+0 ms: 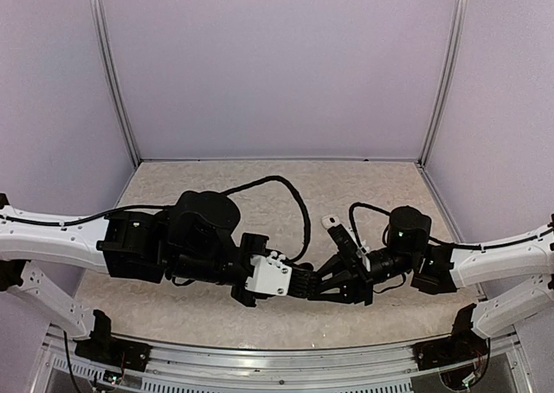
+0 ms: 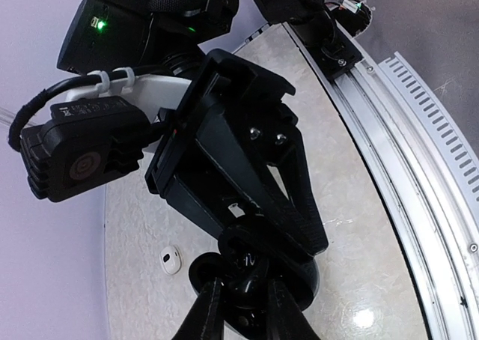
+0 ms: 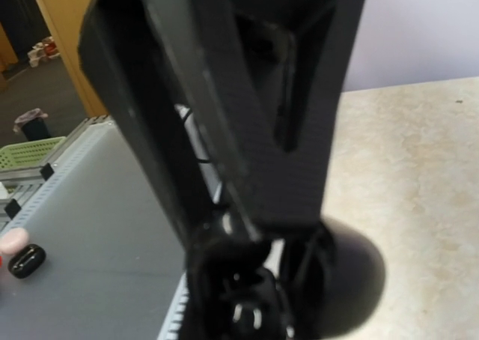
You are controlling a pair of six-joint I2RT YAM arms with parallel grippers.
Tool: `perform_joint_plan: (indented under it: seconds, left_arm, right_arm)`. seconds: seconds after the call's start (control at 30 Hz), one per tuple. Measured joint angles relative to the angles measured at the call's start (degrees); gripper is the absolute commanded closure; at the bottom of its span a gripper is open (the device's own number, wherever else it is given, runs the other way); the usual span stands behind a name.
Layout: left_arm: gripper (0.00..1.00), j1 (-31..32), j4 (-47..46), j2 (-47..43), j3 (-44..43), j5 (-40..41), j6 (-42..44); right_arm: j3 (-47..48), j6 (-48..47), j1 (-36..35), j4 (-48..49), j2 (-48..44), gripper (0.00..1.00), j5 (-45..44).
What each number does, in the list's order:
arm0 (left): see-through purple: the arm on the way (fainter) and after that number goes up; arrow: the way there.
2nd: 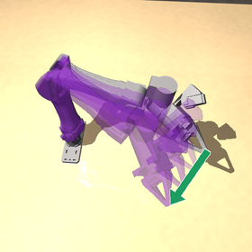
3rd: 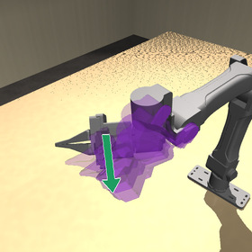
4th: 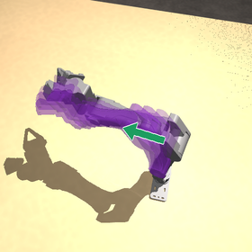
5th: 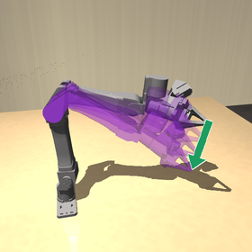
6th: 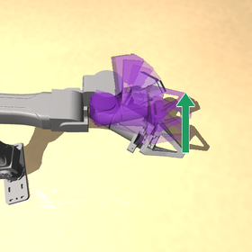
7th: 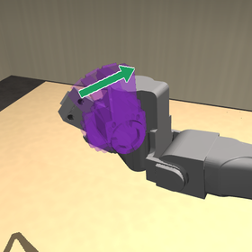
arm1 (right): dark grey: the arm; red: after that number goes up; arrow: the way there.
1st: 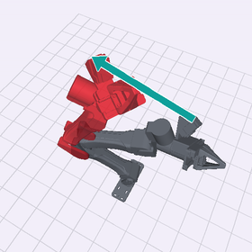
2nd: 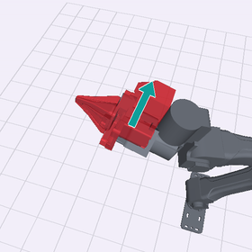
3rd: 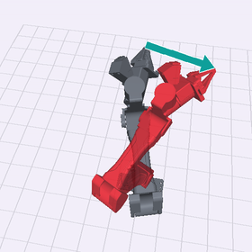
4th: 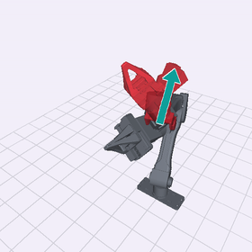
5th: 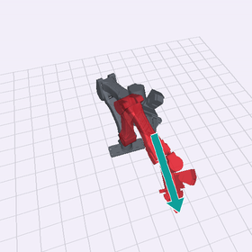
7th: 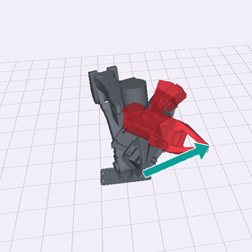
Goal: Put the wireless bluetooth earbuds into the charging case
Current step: Adjust the right earbud in the right side groove of the charging case.
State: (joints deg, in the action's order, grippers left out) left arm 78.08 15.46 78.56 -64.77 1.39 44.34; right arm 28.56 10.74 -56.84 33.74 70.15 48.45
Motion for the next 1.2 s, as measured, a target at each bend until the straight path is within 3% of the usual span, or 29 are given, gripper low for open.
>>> perform_joint_plan:
  seconds: [0.2,0.73,1.2]
  left_arm:
    - [0.62,0.4,-0.1,-0.4,0.7,1.0,1.6]
    - [0.54,0.3,-3.5,-2.7,3.3,3.5,1.1]
    - [0.53,-0.9,-4.7,-3.2,3.7,0.6,-2.4]
  right_arm:
    - [0.0,1.5,0.0,0.7,0.7,1.0,0.9]
    - [0.0,2.9,0.0,3.4,1.6,1.0,2.9]
    - [0.0,7.0,0.0,7.7,2.8,1.0,4.1]
